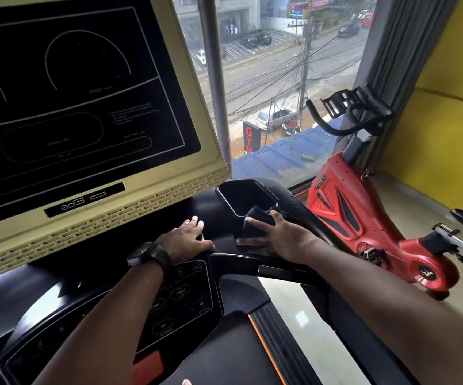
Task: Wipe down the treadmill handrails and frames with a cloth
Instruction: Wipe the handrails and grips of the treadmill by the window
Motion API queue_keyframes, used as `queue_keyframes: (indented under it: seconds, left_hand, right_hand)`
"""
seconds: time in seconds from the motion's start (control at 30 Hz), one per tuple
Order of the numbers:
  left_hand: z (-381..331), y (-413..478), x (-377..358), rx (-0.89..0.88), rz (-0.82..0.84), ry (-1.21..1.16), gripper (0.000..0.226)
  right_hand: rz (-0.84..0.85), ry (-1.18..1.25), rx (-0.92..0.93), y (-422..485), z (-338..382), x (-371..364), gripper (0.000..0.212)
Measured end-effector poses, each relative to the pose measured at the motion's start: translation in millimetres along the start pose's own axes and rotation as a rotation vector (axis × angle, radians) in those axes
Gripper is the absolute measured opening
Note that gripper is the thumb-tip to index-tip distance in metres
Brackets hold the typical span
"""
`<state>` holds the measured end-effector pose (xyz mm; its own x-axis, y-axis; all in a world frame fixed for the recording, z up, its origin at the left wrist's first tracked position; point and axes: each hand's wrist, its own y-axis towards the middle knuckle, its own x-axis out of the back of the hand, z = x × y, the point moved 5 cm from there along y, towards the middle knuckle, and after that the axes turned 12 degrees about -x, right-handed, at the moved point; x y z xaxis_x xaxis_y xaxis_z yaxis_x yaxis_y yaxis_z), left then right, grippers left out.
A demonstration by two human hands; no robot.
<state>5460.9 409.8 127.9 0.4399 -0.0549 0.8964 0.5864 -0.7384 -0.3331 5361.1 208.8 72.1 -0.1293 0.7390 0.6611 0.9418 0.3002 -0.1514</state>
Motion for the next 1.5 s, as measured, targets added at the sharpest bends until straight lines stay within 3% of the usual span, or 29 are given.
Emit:
queue_keyframes:
  seconds: [0.23, 0.47, 0.8, 1.0, 1.13, 1.4, 1.5]
  left_hand:
    - [1.0, 0.4, -0.2, -0.002, 0.011, -0.012, 0.082]
    - [-1.4, -0.5, 1.2, 0.014, 0.007, 0.011, 0.081]
    - [-1.1, 0.9, 1.7, 0.022, -0.005, 0.040, 0.076]
    - [2.0, 1.6, 0.1, 0.017, -0.009, 0.011, 0.078]
    - [2.4, 2.0, -0.4, 0.022, -0.011, -0.001, 0.080]
    - [1.6, 1.8, -0.1, 0.015, -0.016, 0.012, 0.079]
    - [2.6, 2.4, -0.3, 0.011, -0.016, -0.004, 0.080]
  right_hand:
    - [-0.029, 0.058, -0.020, -6.9, -6.7, -11.6, 0.052]
    - [-0.150, -0.191, 0.055, 17.3, 6.4, 7.2, 0.061]
    - [-0.294, -0.323, 0.184, 55.6, 11.9, 20.8, 0.058]
    - [-0.300, -0.053, 0.112, 46.4, 1.0, 17.5, 0.044]
    - [-0.353, 0.164, -0.008, 14.8, -15.4, -0.4, 0.054]
    - [-0.260, -0.027, 0.096, 55.0, 9.1, 20.3, 0.047]
    - [-0.333, 0.078, 0.091, 48.9, -5.4, 19.0, 0.049]
